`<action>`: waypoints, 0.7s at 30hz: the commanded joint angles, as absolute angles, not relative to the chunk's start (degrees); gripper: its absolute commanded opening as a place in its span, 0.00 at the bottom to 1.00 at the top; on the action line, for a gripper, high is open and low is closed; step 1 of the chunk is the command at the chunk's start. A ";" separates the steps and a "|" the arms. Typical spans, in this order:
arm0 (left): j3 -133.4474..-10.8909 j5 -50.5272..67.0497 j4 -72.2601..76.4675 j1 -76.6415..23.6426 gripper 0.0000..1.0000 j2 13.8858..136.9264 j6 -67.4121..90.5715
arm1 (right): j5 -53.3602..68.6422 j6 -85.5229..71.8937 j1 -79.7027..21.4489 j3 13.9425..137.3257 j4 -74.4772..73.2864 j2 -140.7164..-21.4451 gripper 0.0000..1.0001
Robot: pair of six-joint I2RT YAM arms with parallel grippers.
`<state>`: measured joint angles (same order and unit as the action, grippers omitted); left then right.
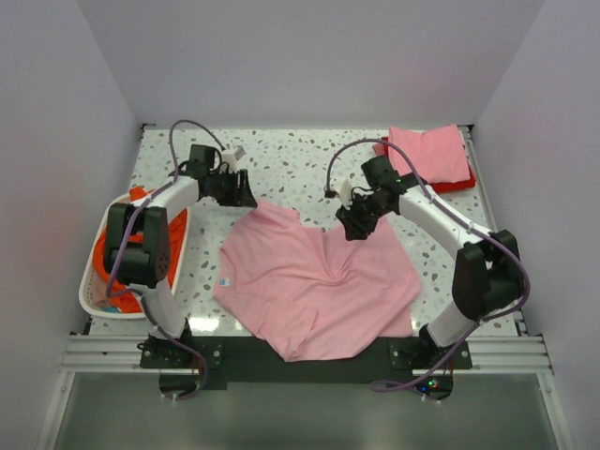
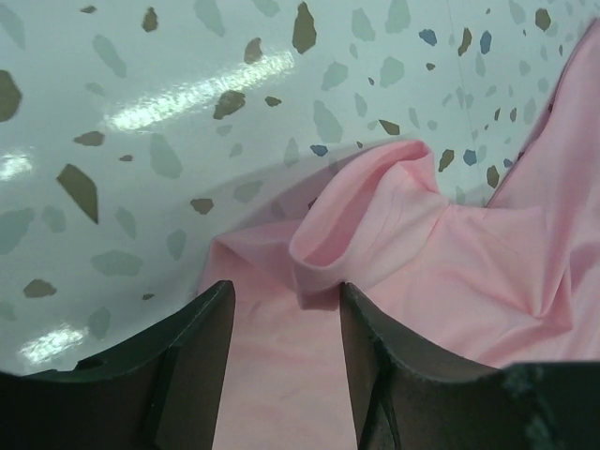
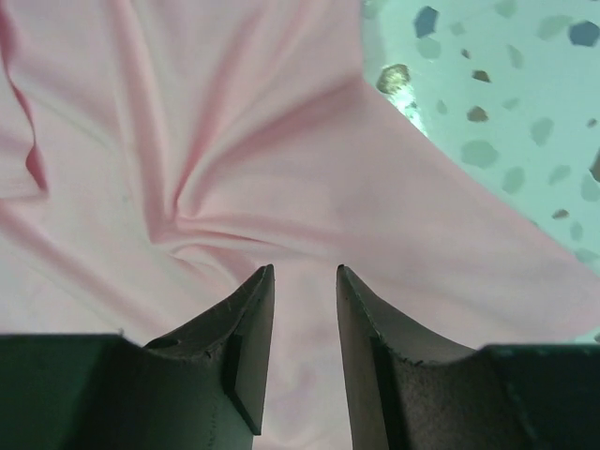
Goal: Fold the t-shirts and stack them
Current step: Flatten the tshirt out
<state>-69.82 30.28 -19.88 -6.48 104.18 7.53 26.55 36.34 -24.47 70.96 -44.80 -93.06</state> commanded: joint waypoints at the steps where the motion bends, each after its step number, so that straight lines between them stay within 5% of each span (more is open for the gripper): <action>1: -73.47 37.17 -21.45 -8.26 0.54 107.91 3.69 | 30.14 35.07 -22.94 70.49 -44.65 -91.23 0.37; 7: -78.74 41.13 -17.59 -9.67 0.49 111.97 7.11 | 31.38 34.63 -22.15 70.31 -44.91 -91.58 0.37; 11: -81.03 42.27 -13.54 -9.67 0.22 111.98 8.44 | 31.38 34.63 -21.89 70.05 -44.91 -91.85 0.37; 14: -78.76 43.77 -6.53 -9.67 0.11 108.73 8.09 | 31.46 34.63 -21.10 69.87 -44.91 -91.76 0.37; 16: -76.56 41.68 -1.24 -9.49 0.17 106.19 7.82 | 31.55 34.54 -20.66 69.79 -44.82 -91.58 0.37; 17: -76.55 38.96 -1.23 -9.41 0.35 105.82 7.47 | 31.64 34.54 -20.22 69.70 -44.82 -91.32 0.37; 21: -80.50 13.16 -12.97 -9.23 0.53 108.19 8.70 | 31.64 34.54 -19.51 69.35 -44.56 -91.41 0.37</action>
